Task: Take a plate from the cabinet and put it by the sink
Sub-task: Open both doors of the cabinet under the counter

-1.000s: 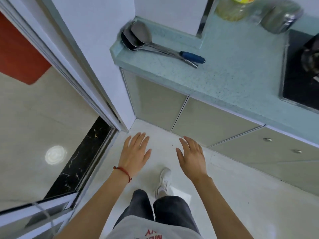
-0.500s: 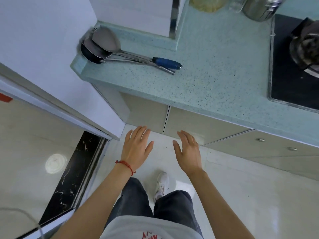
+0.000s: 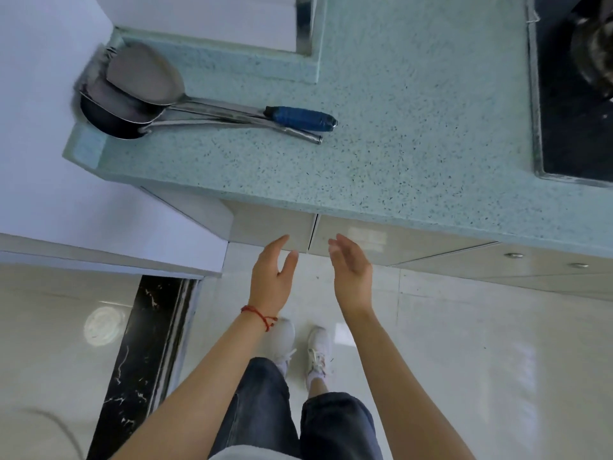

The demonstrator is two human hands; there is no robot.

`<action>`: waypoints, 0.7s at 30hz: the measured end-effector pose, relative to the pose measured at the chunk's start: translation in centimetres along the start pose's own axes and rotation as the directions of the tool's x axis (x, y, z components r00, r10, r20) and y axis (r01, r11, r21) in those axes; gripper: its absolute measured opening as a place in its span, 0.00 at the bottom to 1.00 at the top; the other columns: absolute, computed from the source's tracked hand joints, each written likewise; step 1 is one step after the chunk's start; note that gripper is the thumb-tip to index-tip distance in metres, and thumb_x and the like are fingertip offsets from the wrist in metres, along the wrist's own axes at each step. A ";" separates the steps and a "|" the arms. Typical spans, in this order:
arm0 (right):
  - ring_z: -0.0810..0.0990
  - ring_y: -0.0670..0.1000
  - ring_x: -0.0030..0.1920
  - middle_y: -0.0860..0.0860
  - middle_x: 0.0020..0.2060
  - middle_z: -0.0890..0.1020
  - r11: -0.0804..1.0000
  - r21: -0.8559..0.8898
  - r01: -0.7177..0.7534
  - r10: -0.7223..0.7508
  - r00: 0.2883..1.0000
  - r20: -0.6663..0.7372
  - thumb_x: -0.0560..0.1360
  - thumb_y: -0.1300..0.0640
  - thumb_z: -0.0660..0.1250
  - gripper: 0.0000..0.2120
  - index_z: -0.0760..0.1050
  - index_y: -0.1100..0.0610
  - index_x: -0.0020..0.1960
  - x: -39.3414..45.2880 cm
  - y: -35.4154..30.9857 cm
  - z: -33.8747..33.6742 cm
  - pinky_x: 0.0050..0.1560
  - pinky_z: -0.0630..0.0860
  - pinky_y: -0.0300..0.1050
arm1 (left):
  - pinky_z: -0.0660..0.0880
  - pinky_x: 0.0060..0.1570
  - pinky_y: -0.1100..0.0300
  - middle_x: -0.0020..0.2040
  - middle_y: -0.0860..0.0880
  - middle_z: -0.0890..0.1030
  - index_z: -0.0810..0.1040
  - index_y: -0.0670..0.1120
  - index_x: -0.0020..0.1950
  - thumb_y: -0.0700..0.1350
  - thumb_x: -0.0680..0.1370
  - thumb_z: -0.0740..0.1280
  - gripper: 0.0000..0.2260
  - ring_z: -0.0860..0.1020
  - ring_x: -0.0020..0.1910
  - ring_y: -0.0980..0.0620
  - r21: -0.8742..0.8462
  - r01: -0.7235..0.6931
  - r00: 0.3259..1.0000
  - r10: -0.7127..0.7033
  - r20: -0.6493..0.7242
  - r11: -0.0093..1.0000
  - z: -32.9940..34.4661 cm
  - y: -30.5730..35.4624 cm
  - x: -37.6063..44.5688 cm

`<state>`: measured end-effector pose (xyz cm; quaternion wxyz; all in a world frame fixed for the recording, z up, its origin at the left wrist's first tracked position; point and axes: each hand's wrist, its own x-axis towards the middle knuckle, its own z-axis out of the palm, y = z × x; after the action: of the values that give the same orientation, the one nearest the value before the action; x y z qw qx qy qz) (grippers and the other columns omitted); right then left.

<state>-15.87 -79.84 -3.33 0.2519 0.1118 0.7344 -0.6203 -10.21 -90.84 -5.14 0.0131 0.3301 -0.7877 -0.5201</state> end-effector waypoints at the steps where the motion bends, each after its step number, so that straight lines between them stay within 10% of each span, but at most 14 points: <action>1: 0.77 0.47 0.54 0.51 0.53 0.81 0.994 0.099 -0.049 0.050 0.999 -0.009 0.78 0.59 0.60 0.11 0.73 0.55 0.59 0.5 0.0 0.4 0.59 0.73 0.38 | 0.65 0.61 0.64 0.65 0.45 0.74 0.69 0.43 0.66 0.44 0.78 0.60 0.17 0.71 0.61 0.53 -0.122 0.081 0.997 -0.080 0.018 0.989 0.1 0.3 0.7; 9: 0.79 0.54 0.55 0.54 0.50 0.81 0.748 0.632 -0.204 0.210 0.975 0.066 0.79 0.65 0.57 0.08 0.73 0.57 0.53 4.2 -0.3 1.3 0.58 0.75 0.47 | 0.75 0.55 0.55 0.56 0.48 0.79 0.71 0.44 0.62 0.42 0.77 0.61 0.13 0.77 0.55 0.52 -0.638 0.353 0.931 -0.327 0.164 0.684 0.5 1.6 4.8; 14: 0.79 0.54 0.54 0.53 0.44 0.80 0.689 0.697 -0.199 0.204 0.976 0.077 0.77 0.70 0.56 0.11 0.74 0.58 0.45 5.4 -1.0 1.3 0.58 0.75 0.48 | 0.75 0.55 0.54 0.48 0.49 0.80 0.76 0.48 0.43 0.39 0.77 0.62 0.05 0.78 0.55 0.51 -0.725 0.348 0.934 -0.290 0.210 0.595 0.6 2.2 6.0; 21: 0.80 0.53 0.52 0.52 0.41 0.82 0.633 0.743 -0.215 0.210 0.972 0.103 0.76 0.72 0.56 0.13 0.75 0.59 0.43 5.7 -1.2 1.6 0.56 0.75 0.46 | 0.78 0.51 0.57 0.54 0.49 0.80 0.77 0.49 0.47 0.38 0.76 0.62 0.07 0.79 0.56 0.54 -0.790 0.384 0.923 -0.198 0.329 0.478 0.6 2.0 6.5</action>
<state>-20.91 -82.47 -5.39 0.2569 0.2891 0.3943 -0.8336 -16.52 -93.38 -5.87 0.0054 0.3595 -0.3675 -0.8577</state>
